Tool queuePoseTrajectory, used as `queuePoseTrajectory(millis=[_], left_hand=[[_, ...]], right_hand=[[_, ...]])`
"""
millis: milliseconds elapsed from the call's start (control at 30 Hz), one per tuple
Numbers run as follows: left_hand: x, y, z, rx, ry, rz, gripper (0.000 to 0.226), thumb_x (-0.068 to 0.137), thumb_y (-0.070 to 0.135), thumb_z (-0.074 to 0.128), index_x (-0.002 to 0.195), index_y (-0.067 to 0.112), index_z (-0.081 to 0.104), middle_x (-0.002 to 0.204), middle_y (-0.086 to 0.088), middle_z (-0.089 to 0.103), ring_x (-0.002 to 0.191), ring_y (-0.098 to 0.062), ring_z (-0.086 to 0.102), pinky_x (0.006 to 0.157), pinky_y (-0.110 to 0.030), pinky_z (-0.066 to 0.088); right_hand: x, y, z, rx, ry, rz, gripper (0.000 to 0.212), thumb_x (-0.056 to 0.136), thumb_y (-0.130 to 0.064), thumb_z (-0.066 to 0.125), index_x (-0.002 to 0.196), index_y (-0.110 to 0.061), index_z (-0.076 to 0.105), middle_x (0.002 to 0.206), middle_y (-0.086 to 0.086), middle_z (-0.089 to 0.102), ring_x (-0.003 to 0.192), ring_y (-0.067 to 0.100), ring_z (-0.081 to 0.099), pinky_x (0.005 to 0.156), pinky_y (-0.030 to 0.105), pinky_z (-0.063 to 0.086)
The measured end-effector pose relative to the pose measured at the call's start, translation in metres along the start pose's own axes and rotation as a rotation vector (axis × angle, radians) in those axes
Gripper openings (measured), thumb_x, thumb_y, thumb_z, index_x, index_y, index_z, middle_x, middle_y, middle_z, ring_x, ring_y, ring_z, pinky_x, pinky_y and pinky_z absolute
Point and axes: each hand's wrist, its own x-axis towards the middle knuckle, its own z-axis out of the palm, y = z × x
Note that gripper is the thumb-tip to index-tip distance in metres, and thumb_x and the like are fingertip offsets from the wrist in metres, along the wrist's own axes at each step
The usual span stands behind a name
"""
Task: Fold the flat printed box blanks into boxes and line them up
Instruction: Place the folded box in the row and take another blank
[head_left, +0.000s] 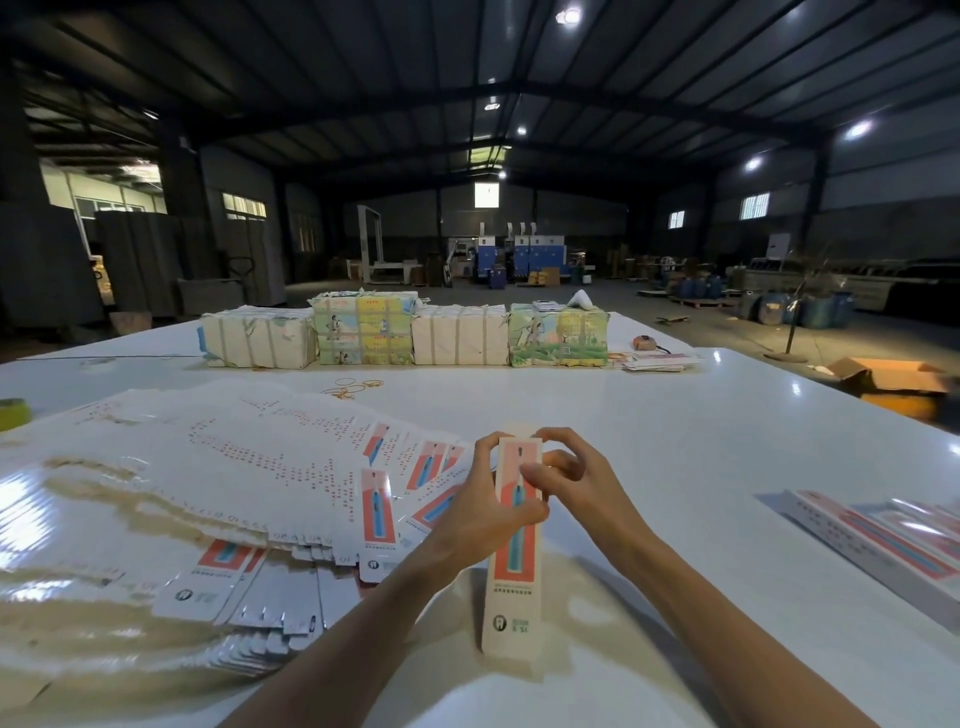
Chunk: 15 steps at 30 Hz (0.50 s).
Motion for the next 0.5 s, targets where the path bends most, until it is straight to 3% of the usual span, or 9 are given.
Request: queuePoseTrajectory(millis=[233, 367, 500], left_hand=[[-0.002, -0.0026, 0.0034, 0.012, -0.027, -0.01, 0.091, 0.066, 0.059, 0.08, 0.139, 0.048, 0.027, 0.111, 0.013, 0.063, 0.093, -0.016, 0.073, 0.065, -0.016, 0.056], [-0.0038, -0.0018, -0.0009, 0.038, -0.025, -0.025, 0.075, 0.07, 0.051, 0.077, 0.133, 0.043, 0.037, 0.105, 0.015, 0.064, 0.09, -0.011, 0.074, 0.065, -0.016, 0.059], [-0.0086, 0.0047, -0.004, 0.048, -0.107, -0.044, 0.08, 0.072, 0.053, 0.075, 0.135, 0.054, 0.026, 0.109, 0.027, 0.055, 0.095, -0.01, 0.07, 0.057, -0.01, 0.048]], right_hand=[[-0.0018, -0.0002, 0.0005, 0.037, -0.033, 0.013, 0.02, 0.099, -0.028, 0.074, 0.118, -0.023, 0.069, 0.099, 0.003, 0.081, 0.095, 0.022, 0.08, 0.076, 0.024, 0.062], [-0.001, -0.0004, 0.0014, 0.013, -0.024, 0.041, 0.024, 0.099, -0.037, 0.073, 0.114, -0.018, 0.069, 0.096, 0.004, 0.081, 0.092, 0.022, 0.079, 0.081, 0.028, 0.063], [0.0036, 0.0023, -0.0035, 0.143, 0.078, 0.114, 0.027, 0.108, -0.038, 0.059, 0.119, -0.013, 0.06, 0.092, 0.014, 0.08, 0.074, 0.026, 0.074, 0.071, 0.03, 0.061]])
